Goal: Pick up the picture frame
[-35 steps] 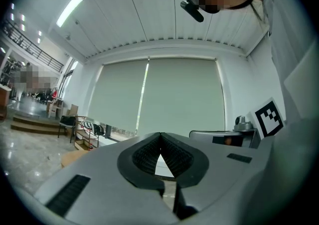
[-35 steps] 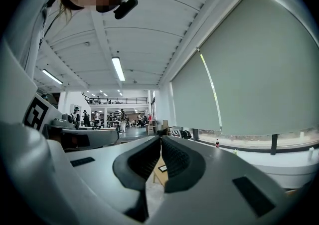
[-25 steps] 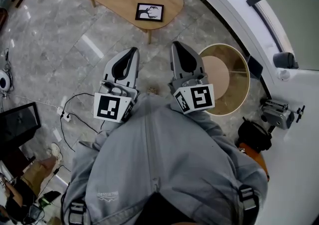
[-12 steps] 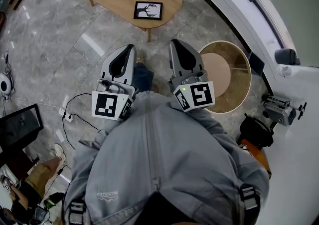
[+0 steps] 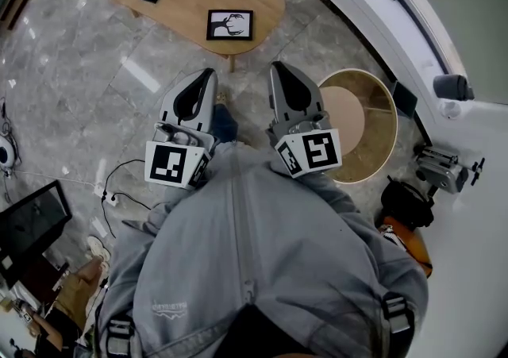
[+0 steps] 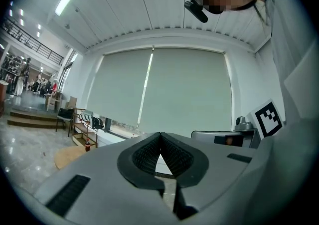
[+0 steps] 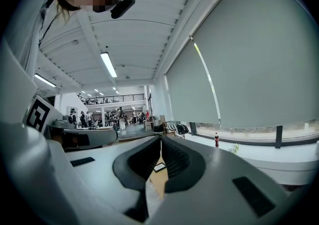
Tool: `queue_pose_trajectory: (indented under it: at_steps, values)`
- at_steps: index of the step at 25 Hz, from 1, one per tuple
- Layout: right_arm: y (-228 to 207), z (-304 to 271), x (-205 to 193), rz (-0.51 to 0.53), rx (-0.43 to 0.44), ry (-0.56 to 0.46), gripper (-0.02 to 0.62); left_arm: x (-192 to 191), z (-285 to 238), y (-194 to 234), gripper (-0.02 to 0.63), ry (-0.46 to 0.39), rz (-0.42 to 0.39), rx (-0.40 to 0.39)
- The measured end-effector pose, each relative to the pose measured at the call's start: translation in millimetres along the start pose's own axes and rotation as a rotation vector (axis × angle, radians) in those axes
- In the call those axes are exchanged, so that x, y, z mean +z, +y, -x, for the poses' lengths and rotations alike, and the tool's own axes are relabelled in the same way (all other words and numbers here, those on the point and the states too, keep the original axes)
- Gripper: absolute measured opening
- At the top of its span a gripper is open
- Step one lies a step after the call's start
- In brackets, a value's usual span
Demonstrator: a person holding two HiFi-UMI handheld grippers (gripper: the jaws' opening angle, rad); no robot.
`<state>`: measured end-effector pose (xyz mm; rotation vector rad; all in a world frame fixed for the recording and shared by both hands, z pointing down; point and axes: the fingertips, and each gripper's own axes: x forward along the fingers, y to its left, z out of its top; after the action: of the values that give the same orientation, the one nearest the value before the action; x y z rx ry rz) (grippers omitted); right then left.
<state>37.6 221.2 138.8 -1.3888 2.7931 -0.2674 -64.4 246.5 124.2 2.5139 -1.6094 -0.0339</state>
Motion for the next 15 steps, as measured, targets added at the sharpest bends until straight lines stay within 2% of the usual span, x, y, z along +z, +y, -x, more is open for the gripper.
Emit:
queue_pose_trajectory:
  at_steps: [9,15]
  values:
    - [-22.3,-130.2,12.3,-0.009,-0.030,-0.007,0.032,20.3,-90.7,100.6,0.018,0.016,-0.006,-0.062]
    - [-46.0,-182.1,15.1,-0.017,-0.106,0.003,0.032,21.5,-141.8,140.7,0.018,0.047,0.011,-0.130]
